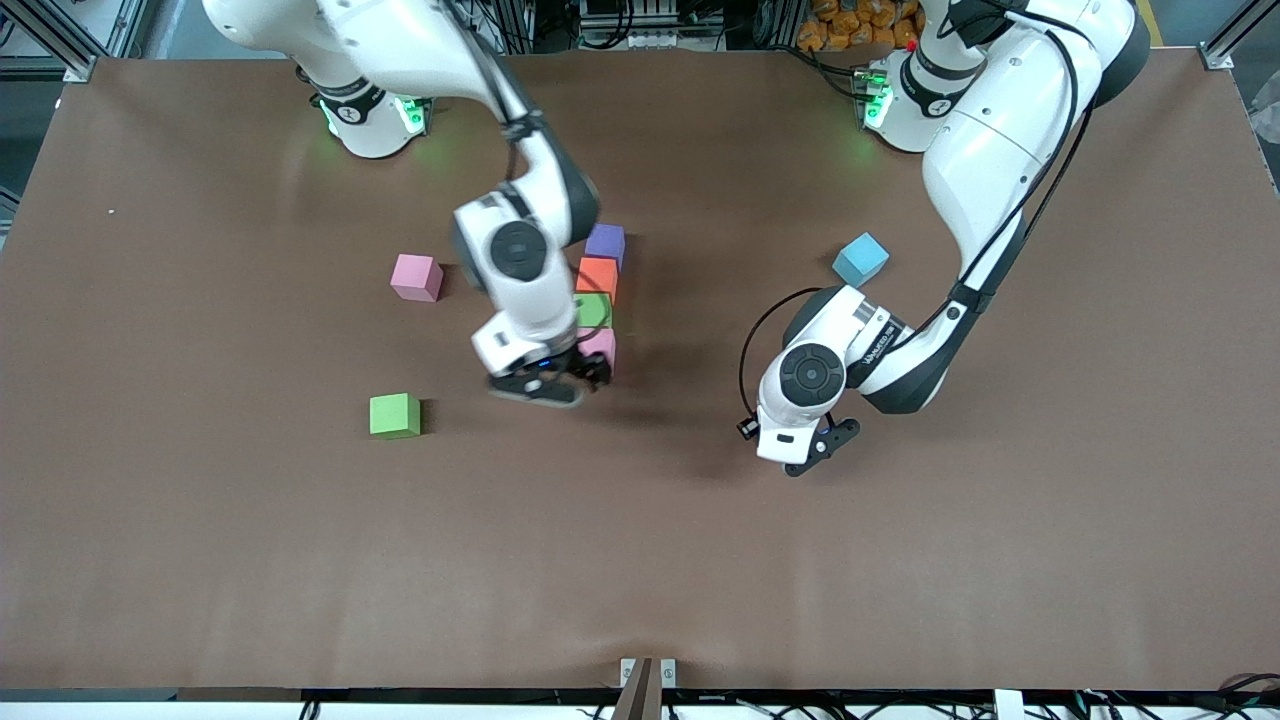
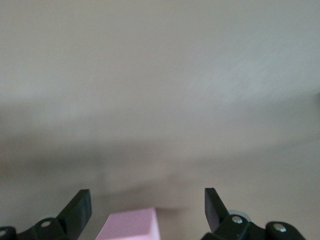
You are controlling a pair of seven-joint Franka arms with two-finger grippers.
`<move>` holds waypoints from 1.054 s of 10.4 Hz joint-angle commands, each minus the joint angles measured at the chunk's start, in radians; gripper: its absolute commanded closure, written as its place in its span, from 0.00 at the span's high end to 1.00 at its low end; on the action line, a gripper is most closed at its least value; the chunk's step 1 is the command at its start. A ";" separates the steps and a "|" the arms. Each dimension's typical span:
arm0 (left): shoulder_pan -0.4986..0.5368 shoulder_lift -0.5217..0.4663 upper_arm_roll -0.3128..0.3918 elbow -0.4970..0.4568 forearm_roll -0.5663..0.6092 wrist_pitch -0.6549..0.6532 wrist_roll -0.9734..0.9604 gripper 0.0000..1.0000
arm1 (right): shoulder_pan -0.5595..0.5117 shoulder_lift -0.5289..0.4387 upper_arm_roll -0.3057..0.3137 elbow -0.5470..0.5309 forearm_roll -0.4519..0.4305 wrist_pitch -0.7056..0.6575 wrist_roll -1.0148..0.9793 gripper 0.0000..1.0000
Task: Arrange blocks into number 1
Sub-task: 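Grasp the red cube with the left gripper while the right gripper withdraws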
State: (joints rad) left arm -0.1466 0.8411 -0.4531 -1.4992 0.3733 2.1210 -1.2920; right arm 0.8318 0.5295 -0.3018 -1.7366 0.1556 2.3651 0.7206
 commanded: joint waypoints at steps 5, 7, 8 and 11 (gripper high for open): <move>-0.154 -0.062 0.001 -0.010 -0.004 -0.061 -0.070 0.00 | -0.448 -0.141 0.148 -0.028 -0.021 -0.055 -0.301 1.00; -0.214 -0.089 -0.074 -0.012 -0.007 -0.154 -0.151 0.00 | -0.552 -0.205 0.147 -0.028 -0.022 -0.114 -0.383 1.00; -0.211 -0.106 -0.155 -0.019 -0.007 -0.214 -0.188 0.00 | -0.592 -0.233 0.147 -0.026 -0.033 -0.151 -0.439 1.00; -0.205 -0.157 -0.367 -0.145 -0.011 -0.231 -0.285 0.00 | -0.672 -0.336 0.147 -0.024 -0.050 -0.283 -0.584 1.00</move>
State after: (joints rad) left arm -0.3675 0.7324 -0.7508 -1.5432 0.3731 1.8836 -1.5427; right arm 0.2011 0.2673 -0.1801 -1.7371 0.1308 2.1377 0.1880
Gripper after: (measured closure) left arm 0.392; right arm 0.000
